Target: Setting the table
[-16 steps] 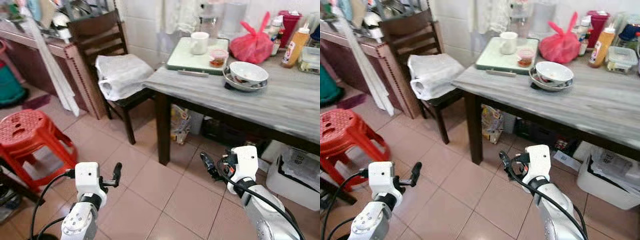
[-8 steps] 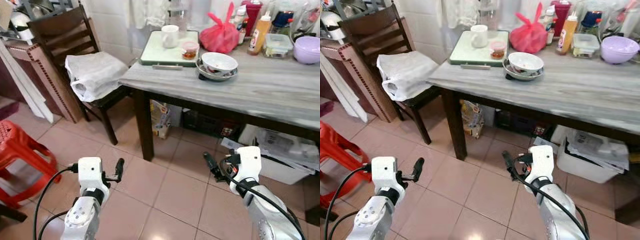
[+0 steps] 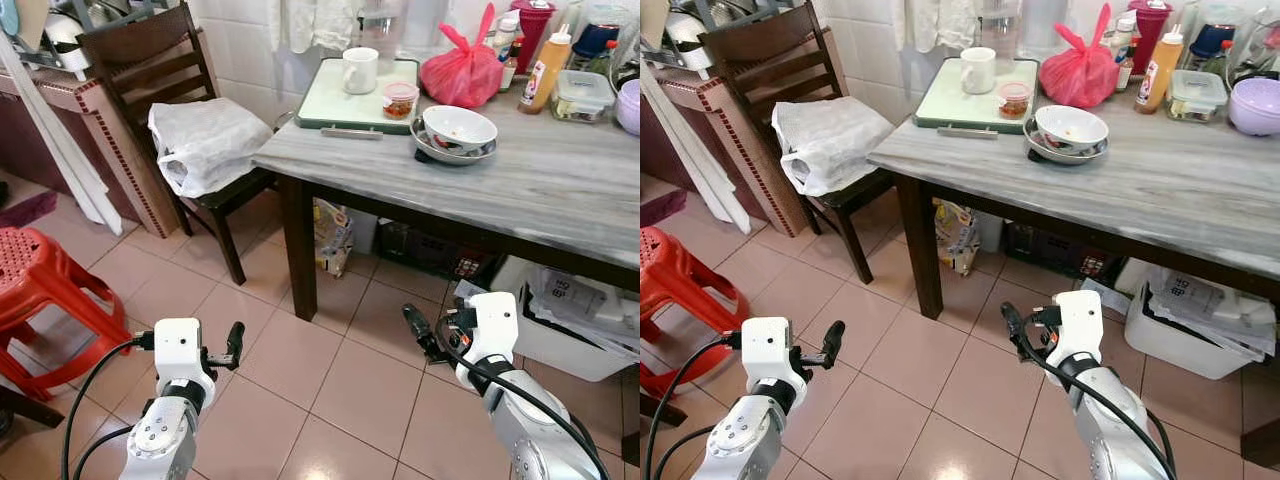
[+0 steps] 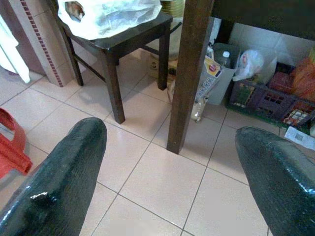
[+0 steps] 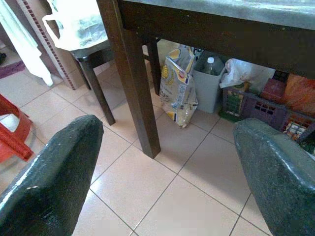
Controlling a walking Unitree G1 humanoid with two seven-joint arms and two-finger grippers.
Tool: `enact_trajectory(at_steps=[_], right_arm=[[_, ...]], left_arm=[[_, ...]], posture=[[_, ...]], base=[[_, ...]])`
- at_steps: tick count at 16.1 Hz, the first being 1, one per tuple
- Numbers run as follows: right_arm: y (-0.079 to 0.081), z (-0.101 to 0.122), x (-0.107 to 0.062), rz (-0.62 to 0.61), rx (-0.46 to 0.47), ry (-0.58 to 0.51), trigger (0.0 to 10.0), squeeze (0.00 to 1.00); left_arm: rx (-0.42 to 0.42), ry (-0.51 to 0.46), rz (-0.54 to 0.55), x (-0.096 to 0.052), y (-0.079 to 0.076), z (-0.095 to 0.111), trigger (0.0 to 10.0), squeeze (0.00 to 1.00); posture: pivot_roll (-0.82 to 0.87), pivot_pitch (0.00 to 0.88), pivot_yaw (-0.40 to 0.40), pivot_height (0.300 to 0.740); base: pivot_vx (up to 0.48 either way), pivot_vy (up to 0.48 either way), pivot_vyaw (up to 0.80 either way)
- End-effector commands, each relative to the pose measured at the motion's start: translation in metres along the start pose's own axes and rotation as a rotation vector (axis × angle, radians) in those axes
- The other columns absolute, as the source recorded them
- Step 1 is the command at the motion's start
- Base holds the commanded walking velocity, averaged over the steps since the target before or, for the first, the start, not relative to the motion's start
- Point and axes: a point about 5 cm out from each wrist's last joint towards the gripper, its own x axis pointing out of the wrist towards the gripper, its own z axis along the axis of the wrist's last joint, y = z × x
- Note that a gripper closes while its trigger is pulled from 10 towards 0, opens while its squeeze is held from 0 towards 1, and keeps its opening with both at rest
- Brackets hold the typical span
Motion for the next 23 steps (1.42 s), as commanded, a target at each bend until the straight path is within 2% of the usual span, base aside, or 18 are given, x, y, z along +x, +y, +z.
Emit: enact_trajectory(at_steps=[1, 15, 19, 23], right_arm=[[0.001, 0.002, 0.000, 0.009, 0.002, -0.002, 10.0, 0.00], [-0.001, 0.002, 0.000, -0.007, 0.008, 0.004, 10.0, 0.00], [-0.002, 0.008, 0.001, -0.017, 0.005, -0.024, 10.0, 0.00], [-0.001, 0.014, 0.002, -0.034, 0.000, -0.047, 10.0, 0.00]], left_arm=[[0.012, 0.022, 0.024, -0.001, 0.005, -0.003, 10.0, 0.00], [0.035, 0.027, 0.038, 0.002, 0.005, -0.003, 10.0, 0.00], [0.043, 0.025, 0.036, 0.003, 0.006, -0.002, 10.0, 0.00], [0.051, -0.009, -0.004, 0.005, 0.007, 0.002, 10.0, 0.00]], posture=[[-0.10, 0.053, 0.054, 0.740], [-0.11, 0.054, 0.059, 0.740], [-0.11, 0.056, 0.062, 0.740], [-0.11, 0.054, 0.066, 0.740]], base=[[0.000, 0.000, 0.00], [-0.319, 0.000, 0.00], [-0.318, 0.000, 0.00], [0.000, 0.000, 0.00]])
